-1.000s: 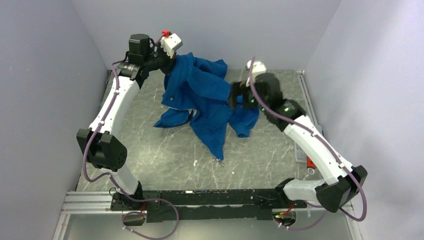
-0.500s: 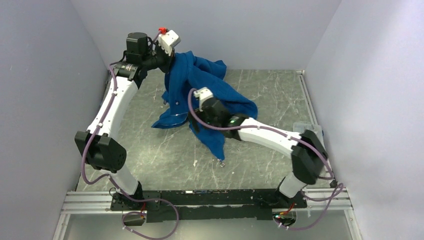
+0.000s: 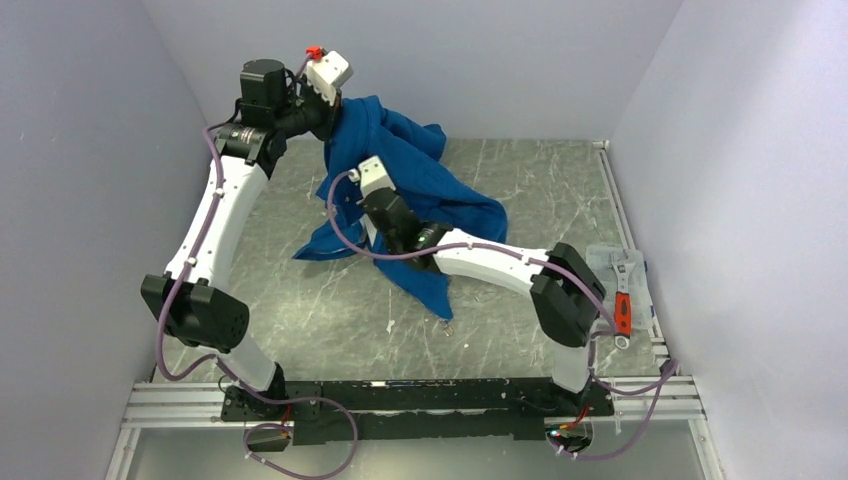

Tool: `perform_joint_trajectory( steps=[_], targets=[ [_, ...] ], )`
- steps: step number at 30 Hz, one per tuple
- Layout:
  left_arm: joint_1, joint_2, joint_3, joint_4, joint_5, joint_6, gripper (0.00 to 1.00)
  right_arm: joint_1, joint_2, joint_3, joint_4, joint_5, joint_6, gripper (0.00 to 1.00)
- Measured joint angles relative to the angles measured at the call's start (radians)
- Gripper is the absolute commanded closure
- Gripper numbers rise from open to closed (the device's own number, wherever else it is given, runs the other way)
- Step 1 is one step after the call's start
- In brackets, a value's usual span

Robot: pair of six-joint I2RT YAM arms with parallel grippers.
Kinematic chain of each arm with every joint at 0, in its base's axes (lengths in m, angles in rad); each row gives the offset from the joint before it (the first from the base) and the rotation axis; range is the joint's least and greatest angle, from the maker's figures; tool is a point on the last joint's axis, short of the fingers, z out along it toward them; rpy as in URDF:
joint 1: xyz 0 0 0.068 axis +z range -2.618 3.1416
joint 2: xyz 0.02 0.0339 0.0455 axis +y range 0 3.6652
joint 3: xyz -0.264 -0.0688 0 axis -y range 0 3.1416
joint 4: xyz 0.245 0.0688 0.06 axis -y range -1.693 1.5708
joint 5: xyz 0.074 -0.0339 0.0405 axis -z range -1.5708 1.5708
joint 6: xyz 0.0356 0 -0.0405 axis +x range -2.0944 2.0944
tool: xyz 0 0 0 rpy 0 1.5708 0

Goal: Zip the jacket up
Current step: Flatten out the jacket at the center of the board.

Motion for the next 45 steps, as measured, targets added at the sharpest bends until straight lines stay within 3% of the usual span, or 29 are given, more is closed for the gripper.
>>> perform_joint_trajectory(
  steps=[5, 10, 15, 16, 17, 18, 19, 24, 30, 37, 39, 45],
  targets=[
    [0.003, 0.000, 0.027, -0.004, -0.034, -0.006, 0.94, -0.019, -0.160, -0.109, 0.043, 0.082, -0.059, 1.00],
    [0.003, -0.024, 0.028, -0.004, -0.073, -0.004, 0.97, -0.089, -0.456, -0.138, 0.018, 0.089, -0.074, 1.00],
    [0.003, -0.039, 0.046, -0.010, -0.091, -0.013, 0.98, -0.169, -0.677, -0.103, -0.050, 0.041, -0.034, 0.50],
    [0.003, -0.042, 0.047, -0.011, -0.091, -0.016, 0.98, -0.156, -0.699, -0.119, -0.052, 0.031, -0.028, 0.35],
    [0.003, -0.044, 0.049, -0.014, -0.092, -0.021, 0.98, -0.127, -0.727, -0.155, -0.042, 0.017, -0.029, 0.09],
    [0.003, -0.047, 0.049, -0.018, -0.092, -0.025, 0.98, -0.090, -0.747, -0.202, -0.033, 0.005, -0.027, 0.01],
    [0.003, -0.048, 0.049, -0.019, -0.091, -0.027, 0.98, -0.056, -0.754, -0.253, -0.021, -0.011, -0.024, 0.00],
    [0.003, -0.050, 0.049, -0.029, -0.092, -0.041, 0.99, 0.097, -0.594, -0.420, 0.033, -0.072, -0.089, 0.00],
    [0.003, -0.050, 0.049, -0.042, -0.098, -0.043, 0.99, 0.213, -0.345, -0.400, 0.113, -0.080, -0.258, 0.00],
    [-0.002, -0.052, 0.049, -0.048, -0.098, -0.045, 0.98, 0.227, -0.193, -0.349, 0.333, -0.003, -0.406, 0.06],
    [-0.003, -0.056, 0.049, -0.052, -0.098, -0.045, 0.99, 0.225, -0.140, -0.323, 0.426, 0.039, -0.452, 0.17],
    [-0.003, -0.079, 0.049, -0.063, -0.099, -0.044, 0.98, 0.222, -0.008, -0.245, 0.640, 0.149, -0.582, 0.68]
  ],
)
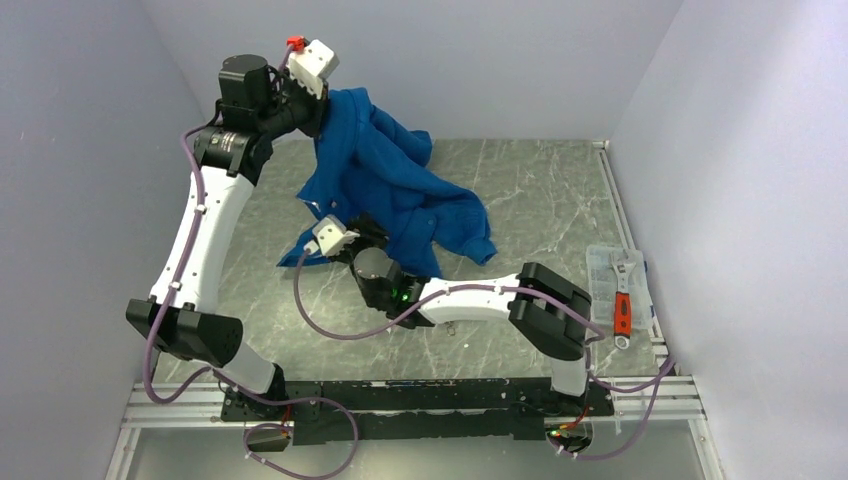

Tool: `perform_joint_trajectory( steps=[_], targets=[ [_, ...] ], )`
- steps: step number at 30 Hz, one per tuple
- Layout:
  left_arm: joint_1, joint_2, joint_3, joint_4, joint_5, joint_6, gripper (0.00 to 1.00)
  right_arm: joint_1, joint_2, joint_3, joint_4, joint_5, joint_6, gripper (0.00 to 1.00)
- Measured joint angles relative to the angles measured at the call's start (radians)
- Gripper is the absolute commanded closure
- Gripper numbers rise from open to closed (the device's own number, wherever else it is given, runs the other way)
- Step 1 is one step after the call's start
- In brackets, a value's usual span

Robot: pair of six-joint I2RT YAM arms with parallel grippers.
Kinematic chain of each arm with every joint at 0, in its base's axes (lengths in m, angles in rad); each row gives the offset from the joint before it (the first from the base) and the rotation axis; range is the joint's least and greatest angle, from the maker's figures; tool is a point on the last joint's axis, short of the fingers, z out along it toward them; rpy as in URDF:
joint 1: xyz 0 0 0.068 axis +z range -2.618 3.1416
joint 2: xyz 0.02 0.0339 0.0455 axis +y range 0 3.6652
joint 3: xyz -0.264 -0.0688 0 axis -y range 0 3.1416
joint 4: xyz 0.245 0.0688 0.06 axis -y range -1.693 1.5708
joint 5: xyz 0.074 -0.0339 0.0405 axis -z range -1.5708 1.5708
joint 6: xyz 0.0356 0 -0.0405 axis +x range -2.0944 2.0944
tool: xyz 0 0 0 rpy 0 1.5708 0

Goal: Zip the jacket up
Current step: Flatten out the jacket at the center of the board.

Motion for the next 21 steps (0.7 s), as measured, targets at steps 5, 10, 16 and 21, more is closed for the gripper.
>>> perform_joint_trajectory(
  steps=[5, 10, 16, 21],
  targets=[
    [0.000, -0.020, -0.010, -0.004, -0.002, 0.001, 0.96, -0.008, -0.008, 0.000, 0.121, 0.077, -0.076, 1.00],
    [0.000, -0.029, -0.026, -0.003, -0.011, 0.001, 0.83, -0.063, -0.157, -0.028, 0.064, 0.093, -0.016, 1.00],
    [0.000, -0.035, -0.039, 0.023, -0.026, 0.001, 0.49, -0.222, -0.422, -0.005, -0.220, -0.004, 0.191, 1.00],
    [0.000, -0.063, -0.063, 0.060, -0.026, 0.002, 0.41, -0.306, -0.552, 0.040, -0.426, -0.077, 0.289, 1.00]
  ],
)
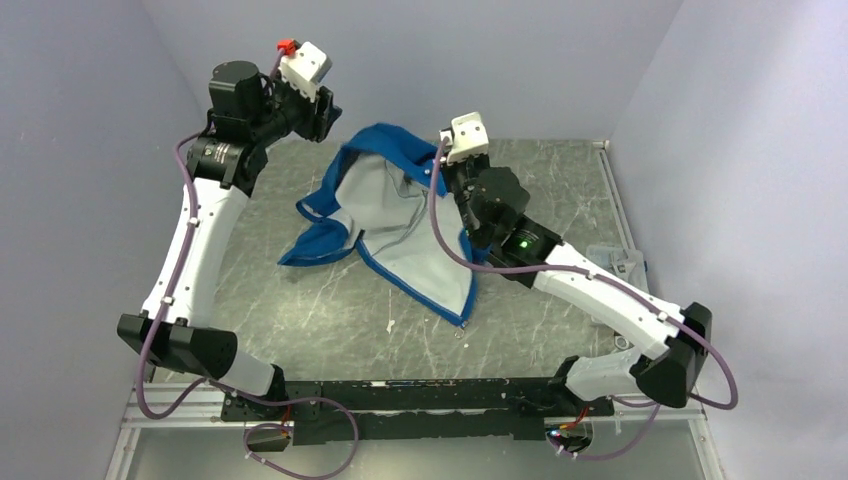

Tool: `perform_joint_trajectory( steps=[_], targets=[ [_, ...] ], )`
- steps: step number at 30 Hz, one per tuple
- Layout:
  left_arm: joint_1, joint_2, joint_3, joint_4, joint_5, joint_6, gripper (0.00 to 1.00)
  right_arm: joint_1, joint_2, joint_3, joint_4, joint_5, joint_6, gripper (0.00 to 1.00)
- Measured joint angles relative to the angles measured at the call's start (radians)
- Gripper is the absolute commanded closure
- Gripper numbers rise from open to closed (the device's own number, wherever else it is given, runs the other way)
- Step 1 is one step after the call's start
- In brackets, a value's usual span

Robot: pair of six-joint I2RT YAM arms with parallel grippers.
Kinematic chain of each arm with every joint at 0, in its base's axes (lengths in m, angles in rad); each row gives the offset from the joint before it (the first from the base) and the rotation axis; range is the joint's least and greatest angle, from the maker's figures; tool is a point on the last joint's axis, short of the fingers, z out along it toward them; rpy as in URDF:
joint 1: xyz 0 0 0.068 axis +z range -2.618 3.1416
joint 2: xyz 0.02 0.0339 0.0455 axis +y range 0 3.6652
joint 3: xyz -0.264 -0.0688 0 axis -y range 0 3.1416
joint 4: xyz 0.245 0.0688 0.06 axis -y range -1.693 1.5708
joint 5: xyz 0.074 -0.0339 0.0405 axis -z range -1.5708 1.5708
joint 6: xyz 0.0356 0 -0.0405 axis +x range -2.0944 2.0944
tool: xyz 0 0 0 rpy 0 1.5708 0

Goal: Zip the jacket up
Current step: Flatten out the jacket at the center of the board.

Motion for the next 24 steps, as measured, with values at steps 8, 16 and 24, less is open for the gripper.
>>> perform_joint_trajectory(
  steps=[8, 16, 24],
  targets=[
    [-0.014, -0.032, -0.145, 0.014, 0.046, 0.002, 0.04, -0.020, -0.041, 0.098, -0.234, -0.058, 0.066, 1.00],
    [-0.068, -0.027, -0.379, -0.058, 0.061, 0.169, 0.02, -0.075, -0.035, 0.161, -0.394, -0.103, 0.125, 0.95],
    [0.030, 0.001, -0.502, -0.133, 0.081, 0.535, 0.00, 0.020, -0.010, -0.021, -0.499, -0.192, 0.222, 0.44]
  ],
)
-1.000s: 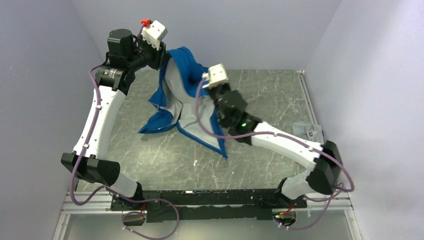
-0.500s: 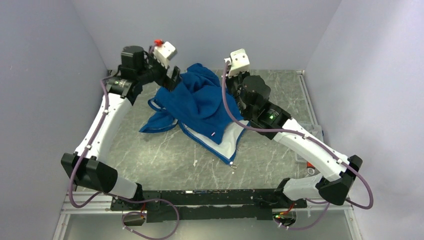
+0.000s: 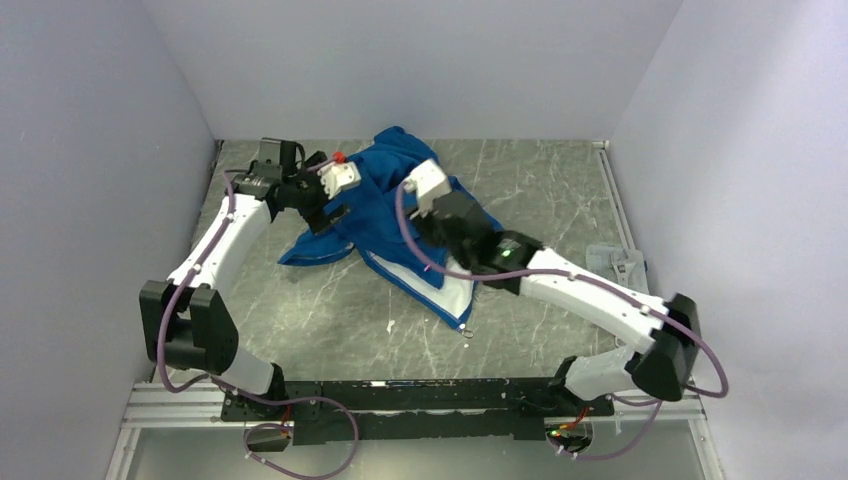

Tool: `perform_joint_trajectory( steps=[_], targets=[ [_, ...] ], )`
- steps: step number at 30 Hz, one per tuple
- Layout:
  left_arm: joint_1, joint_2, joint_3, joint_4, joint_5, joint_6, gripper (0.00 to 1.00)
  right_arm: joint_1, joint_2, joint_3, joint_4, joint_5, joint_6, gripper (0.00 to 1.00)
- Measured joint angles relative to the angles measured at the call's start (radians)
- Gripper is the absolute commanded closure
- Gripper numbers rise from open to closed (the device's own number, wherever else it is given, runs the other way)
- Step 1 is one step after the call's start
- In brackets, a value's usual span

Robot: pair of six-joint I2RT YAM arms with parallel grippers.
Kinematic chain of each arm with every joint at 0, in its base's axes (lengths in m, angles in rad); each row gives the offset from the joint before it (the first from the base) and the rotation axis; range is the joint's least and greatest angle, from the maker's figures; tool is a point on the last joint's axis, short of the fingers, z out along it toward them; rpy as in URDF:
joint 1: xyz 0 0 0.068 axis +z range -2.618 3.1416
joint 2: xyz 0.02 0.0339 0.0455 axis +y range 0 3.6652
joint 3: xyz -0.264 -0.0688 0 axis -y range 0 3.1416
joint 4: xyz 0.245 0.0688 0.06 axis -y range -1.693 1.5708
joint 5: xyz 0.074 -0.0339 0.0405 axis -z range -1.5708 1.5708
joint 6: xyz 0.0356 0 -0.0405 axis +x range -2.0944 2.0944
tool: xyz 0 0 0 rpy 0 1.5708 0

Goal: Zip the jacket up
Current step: Flatten out the jacket at the center of the board.

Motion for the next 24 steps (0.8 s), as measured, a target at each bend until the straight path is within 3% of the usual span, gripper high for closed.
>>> perform_joint_trajectory(
  steps=[5, 11, 18, 20, 22, 24],
  targets=[
    [0.032, -0.001, -0.113, 0.018, 0.030, 0.244, 0.00, 0.055, 0.092, -0.102, -0.042, -0.047, 0.058, 0.38],
    [-0.011, 0.029, -0.214, 0.126, 0.031, 0.445, 0.00, -0.036, 0.064, -0.124, -0.062, -0.089, 0.132, 0.24],
    [-0.020, 0.142, -0.320, 0.466, -0.002, 0.561, 0.23, -0.107, -0.021, -0.147, -0.059, -0.119, 0.182, 0.21],
    [-0.020, 0.179, -0.323, 0.539, -0.009, 0.551, 0.38, -0.117, -0.032, -0.159, -0.060, -0.132, 0.190, 0.20],
    [-0.020, 0.191, -0.320, 0.581, -0.013, 0.527, 0.73, -0.131, -0.037, -0.166, -0.066, -0.145, 0.194, 0.19],
    [-0.020, 0.193, -0.306, 0.602, -0.016, 0.493, 0.92, -0.139, -0.036, -0.166, -0.072, -0.153, 0.197, 0.18]
  ],
)
